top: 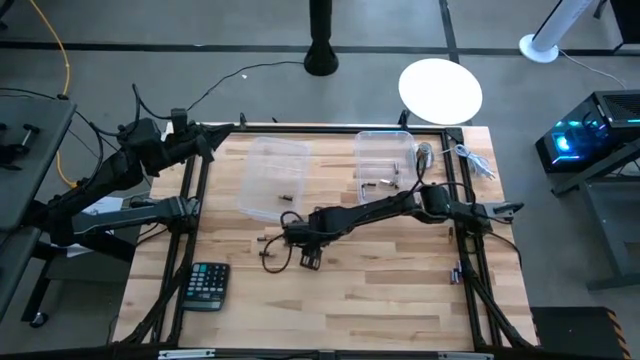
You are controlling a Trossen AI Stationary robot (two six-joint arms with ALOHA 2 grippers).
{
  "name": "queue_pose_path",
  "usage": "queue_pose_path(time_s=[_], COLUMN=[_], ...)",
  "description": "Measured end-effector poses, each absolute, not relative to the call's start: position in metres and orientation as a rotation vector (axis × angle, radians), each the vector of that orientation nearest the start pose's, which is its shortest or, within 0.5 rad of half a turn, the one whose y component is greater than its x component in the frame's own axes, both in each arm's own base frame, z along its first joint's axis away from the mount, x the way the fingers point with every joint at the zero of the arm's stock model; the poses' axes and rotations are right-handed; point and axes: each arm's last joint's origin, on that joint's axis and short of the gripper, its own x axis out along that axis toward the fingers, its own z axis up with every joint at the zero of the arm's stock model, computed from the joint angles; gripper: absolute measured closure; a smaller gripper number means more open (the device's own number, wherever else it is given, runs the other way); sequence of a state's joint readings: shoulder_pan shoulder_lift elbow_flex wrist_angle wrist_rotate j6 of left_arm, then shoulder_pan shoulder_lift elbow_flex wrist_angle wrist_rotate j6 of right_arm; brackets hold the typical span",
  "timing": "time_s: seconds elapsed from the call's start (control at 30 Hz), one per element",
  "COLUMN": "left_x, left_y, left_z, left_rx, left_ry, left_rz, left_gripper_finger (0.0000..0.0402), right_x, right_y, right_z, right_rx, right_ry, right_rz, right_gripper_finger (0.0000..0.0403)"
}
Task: Sort batteries
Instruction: Put black battery into the left transparent bin
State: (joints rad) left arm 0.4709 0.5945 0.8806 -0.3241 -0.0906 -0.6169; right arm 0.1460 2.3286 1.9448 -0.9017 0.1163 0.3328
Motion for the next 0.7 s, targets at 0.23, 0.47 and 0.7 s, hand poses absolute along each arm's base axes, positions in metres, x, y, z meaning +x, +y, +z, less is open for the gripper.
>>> queue_pose_path(time_s=[0.23, 0.47, 0.7], left_x=[0.102, 0.102, 0.102], left_y=[0.055, 0.055, 0.055], left_z=[0.374, 0.374, 0.374], left_rx=[-0.641, -0.643, -0.650], left_ry=[-0.147, -0.148, -0.150], left_rz=[0.555, 0.557, 0.557], left_gripper_finger=[0.0402, 0.0402, 0.0401], right_x=[0.477, 0.479, 0.485], right_y=[0.029, -0.014, -0.030], right_z=[0.146, 0.147, 0.150], right_rx=[-0.082, -0.152, 0.006], right_ry=[1.347, 1.349, 1.272], right_rz=[-0.175, -0.145, -0.098], right_gripper_finger=[0.0192, 0.0192, 0.0192])
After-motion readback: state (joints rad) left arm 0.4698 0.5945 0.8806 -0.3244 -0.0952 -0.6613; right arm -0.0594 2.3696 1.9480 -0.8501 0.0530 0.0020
